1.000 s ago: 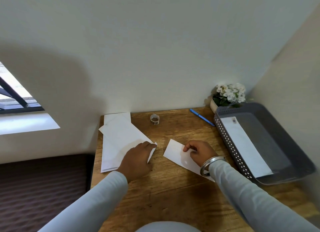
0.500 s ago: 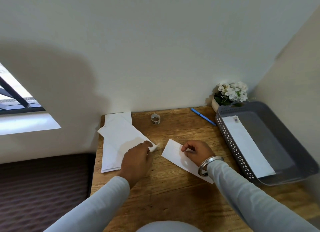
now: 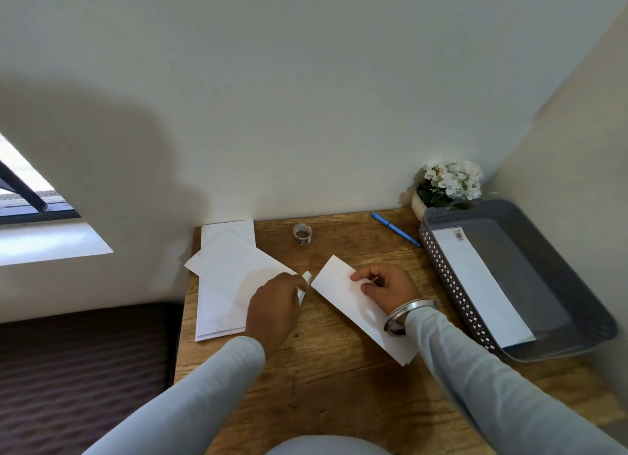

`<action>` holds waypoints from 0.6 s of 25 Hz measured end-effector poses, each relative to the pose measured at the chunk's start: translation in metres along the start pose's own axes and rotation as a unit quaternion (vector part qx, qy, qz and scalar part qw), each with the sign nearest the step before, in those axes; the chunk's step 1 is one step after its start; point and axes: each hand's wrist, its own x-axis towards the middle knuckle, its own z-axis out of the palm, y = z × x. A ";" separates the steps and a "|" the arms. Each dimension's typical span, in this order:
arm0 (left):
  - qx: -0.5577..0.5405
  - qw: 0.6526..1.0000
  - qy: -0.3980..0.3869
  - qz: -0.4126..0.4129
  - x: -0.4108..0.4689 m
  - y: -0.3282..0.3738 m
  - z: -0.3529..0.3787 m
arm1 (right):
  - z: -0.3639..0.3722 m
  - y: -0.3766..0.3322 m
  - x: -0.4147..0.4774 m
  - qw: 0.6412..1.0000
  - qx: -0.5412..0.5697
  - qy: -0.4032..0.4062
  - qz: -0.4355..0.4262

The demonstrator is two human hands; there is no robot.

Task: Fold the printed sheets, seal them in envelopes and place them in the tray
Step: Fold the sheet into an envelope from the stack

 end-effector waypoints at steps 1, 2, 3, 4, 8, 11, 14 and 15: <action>-0.001 1.000 -0.001 -0.006 0.001 0.001 0.003 | -0.001 -0.002 0.000 1.000 -0.002 0.000 -0.002; -0.005 1.000 -0.003 -0.014 0.002 0.003 0.005 | -0.001 -0.003 -0.001 1.000 -0.003 0.000 -0.004; -0.011 1.000 -0.007 -0.021 0.002 0.005 0.007 | -0.001 -0.004 -0.001 1.000 -0.003 0.000 -0.005; -0.018 0.999 -0.010 -0.026 0.003 0.006 0.008 | 0.000 -0.004 -0.001 1.000 -0.002 -0.001 -0.006; -0.014 0.999 -0.033 -0.034 0.006 0.009 0.010 | 0.006 -0.004 -0.002 1.000 -0.019 -0.003 -0.003; -0.012 0.998 -0.045 -0.041 0.006 0.010 0.010 | 0.012 -0.006 -0.003 0.999 -0.049 -0.015 0.004; -0.002 0.998 -0.053 -0.030 0.005 0.012 0.009 | 0.015 -0.011 -0.004 0.997 -0.078 -0.026 0.004; 0.003 0.998 -0.056 -0.022 0.005 0.012 0.008 | 0.016 -0.012 -0.004 0.996 -0.079 -0.030 0.002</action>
